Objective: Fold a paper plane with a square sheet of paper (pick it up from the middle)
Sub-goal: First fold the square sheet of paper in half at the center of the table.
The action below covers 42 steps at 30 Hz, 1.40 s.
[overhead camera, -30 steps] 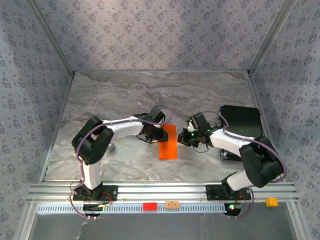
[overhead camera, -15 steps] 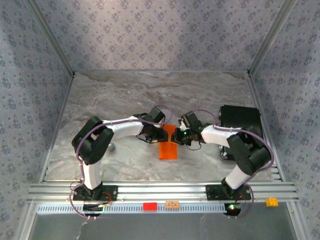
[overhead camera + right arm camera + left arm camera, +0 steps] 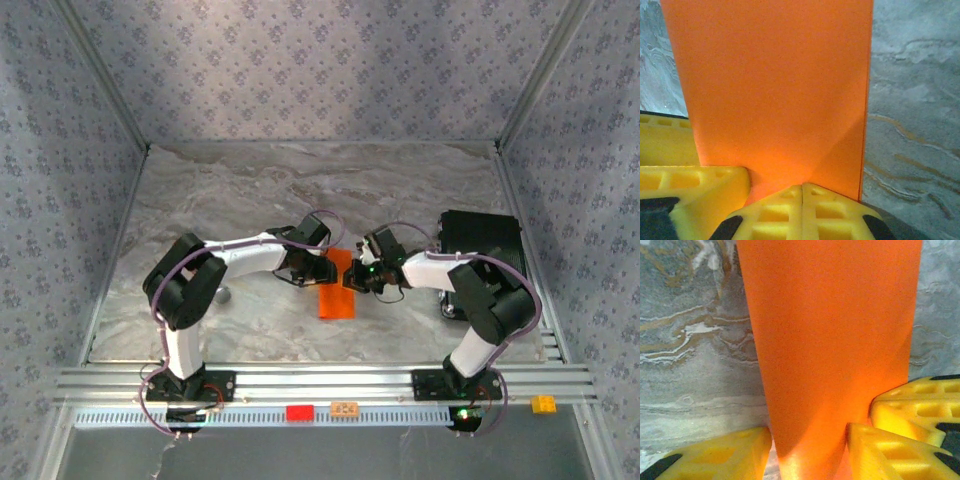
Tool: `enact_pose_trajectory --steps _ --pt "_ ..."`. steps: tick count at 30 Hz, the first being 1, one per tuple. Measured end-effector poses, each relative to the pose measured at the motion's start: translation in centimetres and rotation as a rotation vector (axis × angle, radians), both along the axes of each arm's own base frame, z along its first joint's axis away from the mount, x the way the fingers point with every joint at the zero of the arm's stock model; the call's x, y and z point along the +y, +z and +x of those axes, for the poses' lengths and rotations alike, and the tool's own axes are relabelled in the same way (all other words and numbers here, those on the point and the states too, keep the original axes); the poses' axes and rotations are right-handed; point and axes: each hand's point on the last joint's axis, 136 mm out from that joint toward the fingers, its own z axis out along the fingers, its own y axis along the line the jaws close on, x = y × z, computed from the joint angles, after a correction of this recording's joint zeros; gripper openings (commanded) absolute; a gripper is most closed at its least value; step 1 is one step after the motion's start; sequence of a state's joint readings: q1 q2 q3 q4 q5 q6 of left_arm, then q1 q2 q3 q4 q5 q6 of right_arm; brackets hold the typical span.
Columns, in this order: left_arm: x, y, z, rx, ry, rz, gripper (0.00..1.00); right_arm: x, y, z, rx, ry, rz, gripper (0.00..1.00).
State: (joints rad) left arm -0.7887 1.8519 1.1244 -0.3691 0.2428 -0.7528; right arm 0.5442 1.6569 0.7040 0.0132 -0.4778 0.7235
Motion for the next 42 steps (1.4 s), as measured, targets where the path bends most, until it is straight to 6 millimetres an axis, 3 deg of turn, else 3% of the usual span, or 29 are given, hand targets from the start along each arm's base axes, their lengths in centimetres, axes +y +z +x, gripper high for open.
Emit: enact_pose_trajectory --steps 4,6,11,14,20,25,34,42 --pt "1.3 1.1 0.6 -0.061 0.032 0.011 0.54 -0.8 0.0 0.3 -0.002 0.025 -0.020 0.00" --pt "2.0 2.8 1.0 -0.102 0.054 -0.013 0.53 -1.1 0.0 0.5 0.001 0.035 -0.022 0.00" --pt "1.3 8.3 2.7 -0.206 0.089 -0.204 0.36 -1.2 0.0 0.5 0.006 0.046 -0.015 0.00" --pt "0.1 9.5 3.2 -0.198 0.078 -0.320 0.19 -1.2 0.0 0.5 0.006 0.046 -0.014 0.00" --pt "-2.2 7.2 2.4 -0.087 0.042 -0.423 0.00 -1.2 0.0 0.5 0.006 0.046 -0.013 0.00" --pt "-2.6 4.9 1.3 -0.002 0.033 -0.440 0.00 -1.2 -0.1 0.5 0.006 0.045 -0.013 0.00" --pt "-3.5 3.6 0.7 0.042 0.011 -0.460 0.00 -1.2 -0.1 0.5 0.002 0.045 -0.009 0.00" --pt "-2.8 1.6 0.0 0.063 -0.009 -0.396 0.00 -1.2 -0.1 0.5 0.000 0.041 -0.006 0.00"
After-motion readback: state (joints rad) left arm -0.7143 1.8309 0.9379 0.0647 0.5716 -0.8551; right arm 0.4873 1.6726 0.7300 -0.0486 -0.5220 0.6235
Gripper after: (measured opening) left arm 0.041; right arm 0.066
